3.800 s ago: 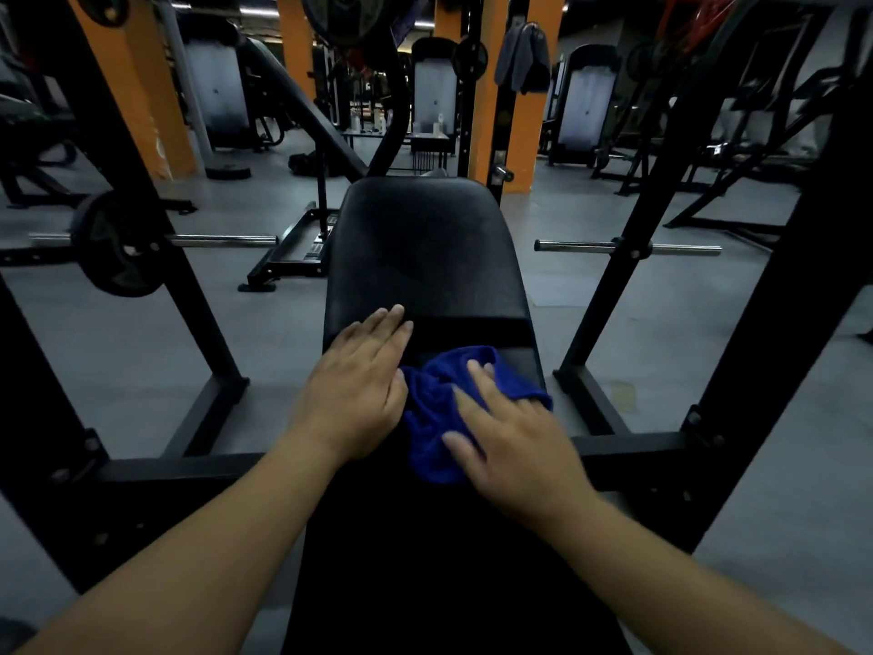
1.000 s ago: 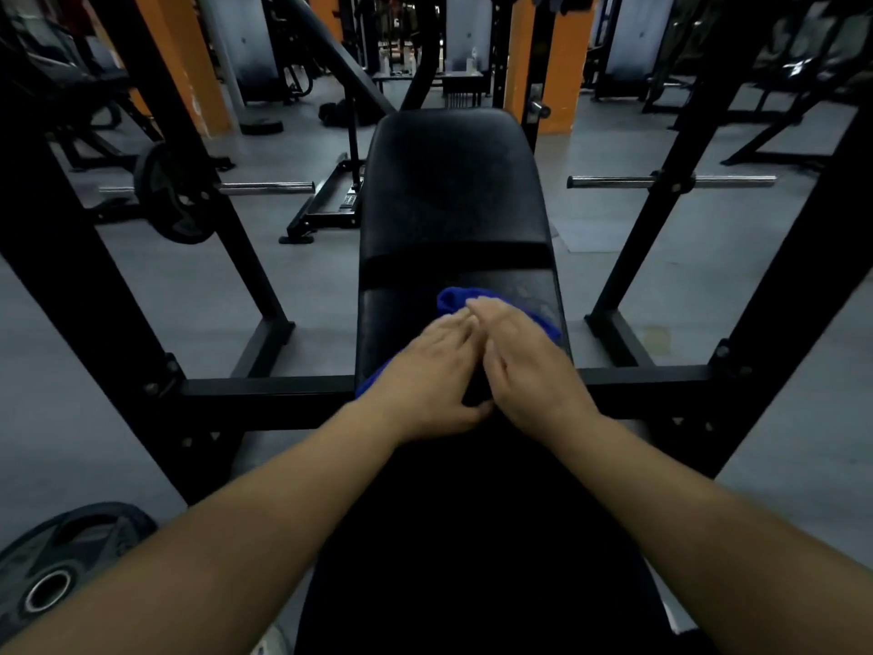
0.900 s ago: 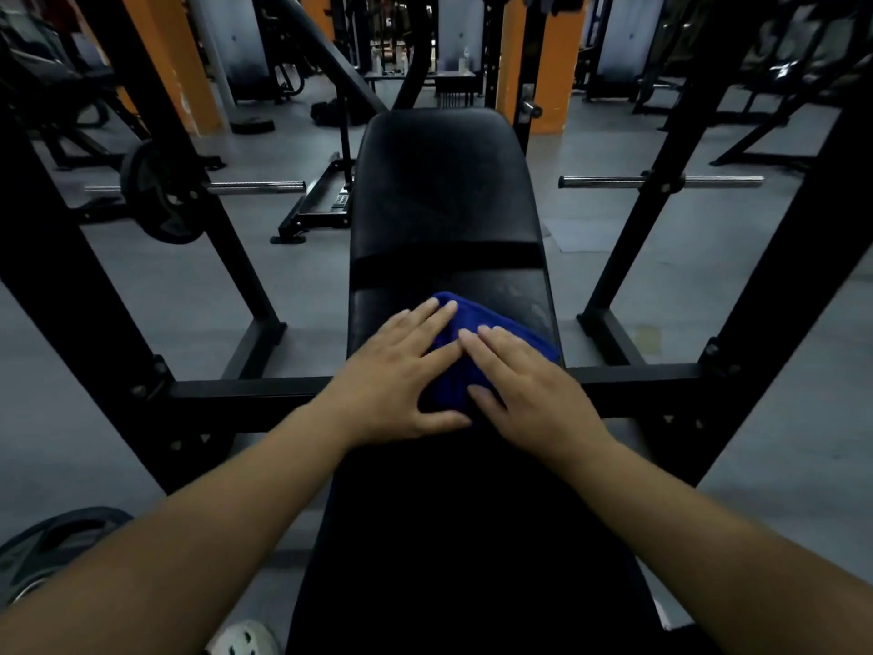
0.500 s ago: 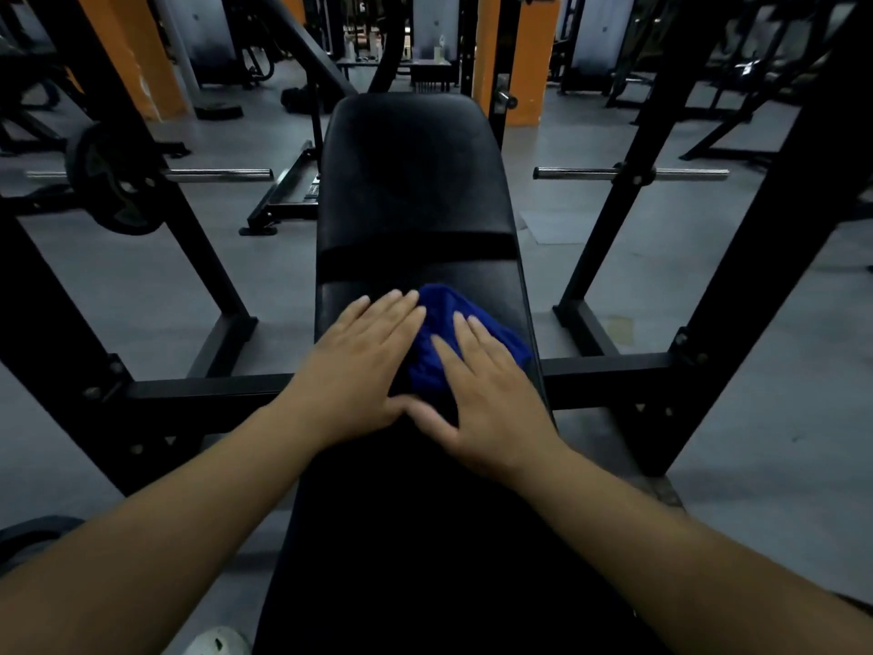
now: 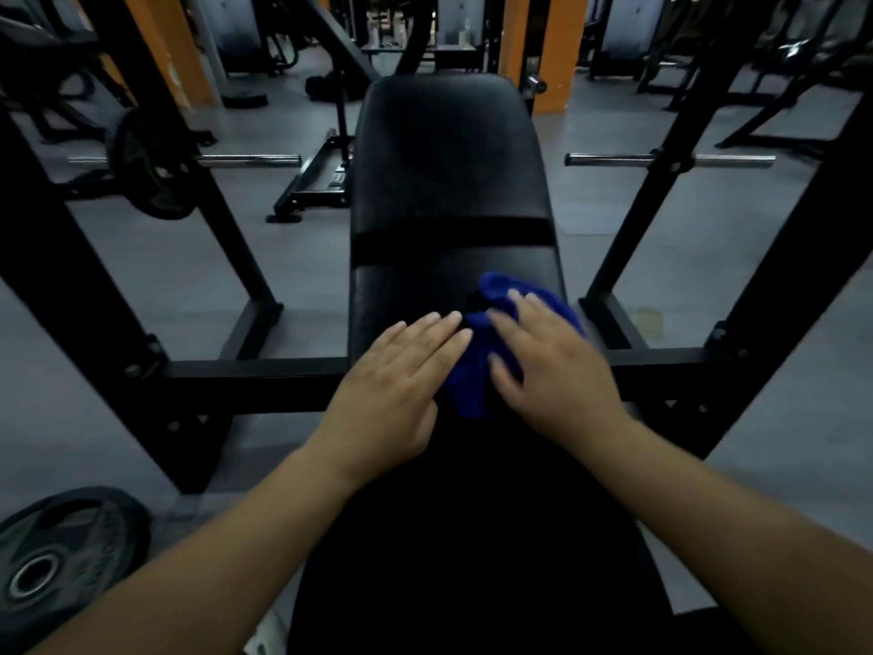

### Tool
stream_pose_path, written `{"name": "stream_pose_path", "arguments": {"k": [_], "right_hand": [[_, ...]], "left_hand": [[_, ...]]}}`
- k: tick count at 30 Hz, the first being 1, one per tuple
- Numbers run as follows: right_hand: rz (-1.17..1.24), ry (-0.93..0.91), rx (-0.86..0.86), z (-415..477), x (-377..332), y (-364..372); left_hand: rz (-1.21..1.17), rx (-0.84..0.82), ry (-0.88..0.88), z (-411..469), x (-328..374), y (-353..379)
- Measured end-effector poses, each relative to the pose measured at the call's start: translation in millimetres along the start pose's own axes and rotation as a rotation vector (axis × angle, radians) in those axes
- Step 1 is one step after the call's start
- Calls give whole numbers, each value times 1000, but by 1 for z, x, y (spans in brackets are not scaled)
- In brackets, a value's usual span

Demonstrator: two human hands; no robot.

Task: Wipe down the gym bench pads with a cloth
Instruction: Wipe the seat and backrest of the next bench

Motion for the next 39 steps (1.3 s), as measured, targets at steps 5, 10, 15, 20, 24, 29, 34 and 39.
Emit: {"name": "stream_pose_path", "arguments": {"k": [5, 10, 15, 20, 24, 29, 34, 39], "right_hand": [[89, -29, -1, 26, -68, 31], [25, -230, -21, 18, -48, 40], [37, -127, -62, 42, -94, 57], [-40, -514, -244, -3, -55, 40], [-10, -92, -15, 29, -41, 31], [-25, -407, -233, -29, -28, 29], [-13, -28, -5, -12, -7, 14], [-1, -561, -336, -75, -4, 12]], "left_hand": [[-154, 8, -376, -13, -12, 0], [-200, -41, -297, -36, -26, -3], [-299, 46, -510, -23, -36, -9], [-331, 30, -505, -27, -37, -16], [-279, 11, -434, -16, -27, -9], [-155, -19, -305, -6, -17, 2], [-134, -16, -324, -7, -9, 10], [-83, -1, -286, -6, -3, 6]]}}
Point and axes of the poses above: each hand's wrist, its own z-axis towards the middle knuckle, its own y-axis out of the palm, x = y × z, the point moved 2 cm from there along z, towards the middle knuckle, and after that the axes turned 15 degrees about z, right-handed, at the moved point
